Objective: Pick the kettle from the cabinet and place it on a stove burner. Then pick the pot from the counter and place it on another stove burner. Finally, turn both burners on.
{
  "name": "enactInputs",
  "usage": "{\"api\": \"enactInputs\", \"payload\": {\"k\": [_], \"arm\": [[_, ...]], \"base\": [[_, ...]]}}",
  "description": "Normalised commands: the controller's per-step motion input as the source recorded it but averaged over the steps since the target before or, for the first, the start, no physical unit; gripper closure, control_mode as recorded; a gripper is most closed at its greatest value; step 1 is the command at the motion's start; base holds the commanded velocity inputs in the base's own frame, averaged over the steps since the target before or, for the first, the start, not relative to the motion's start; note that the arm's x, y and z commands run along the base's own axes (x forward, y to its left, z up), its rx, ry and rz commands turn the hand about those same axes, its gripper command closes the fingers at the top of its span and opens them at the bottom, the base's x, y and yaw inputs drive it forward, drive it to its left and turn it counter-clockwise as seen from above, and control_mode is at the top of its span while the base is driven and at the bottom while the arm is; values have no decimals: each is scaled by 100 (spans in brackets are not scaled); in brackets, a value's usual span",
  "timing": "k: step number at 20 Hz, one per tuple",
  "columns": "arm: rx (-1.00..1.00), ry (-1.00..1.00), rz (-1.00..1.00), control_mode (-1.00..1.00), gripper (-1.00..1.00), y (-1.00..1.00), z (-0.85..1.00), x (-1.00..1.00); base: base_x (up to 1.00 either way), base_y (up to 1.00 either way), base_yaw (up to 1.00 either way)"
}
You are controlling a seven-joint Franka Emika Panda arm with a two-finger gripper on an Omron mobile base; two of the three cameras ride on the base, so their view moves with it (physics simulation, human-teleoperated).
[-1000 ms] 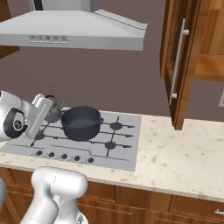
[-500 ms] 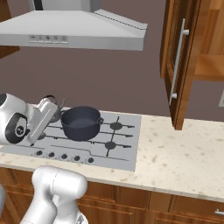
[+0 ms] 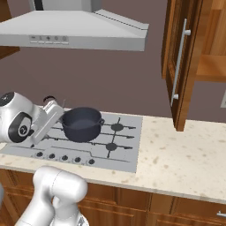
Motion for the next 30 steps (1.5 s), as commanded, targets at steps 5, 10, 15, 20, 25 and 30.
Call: {"api": "enactInputs", "payload": {"k": [5,10,15,20,25,30], "arm": [[15,0,-23,-100,-100,18,0,0],[13,0,-22,-100,-100,23,0,0],[12,0,-27,-100,-100,22,0,0],[11,0,-27,-100,-100,10,0,0],[12,0,-25,-100,-100,12,0,0],[12,0,-24,-100,-100,12,-9,-1]], "base": [[0,0,0],[0,0,0],[0,0,0],[0,0,0],[0,0,0],[0,0,0]]}}
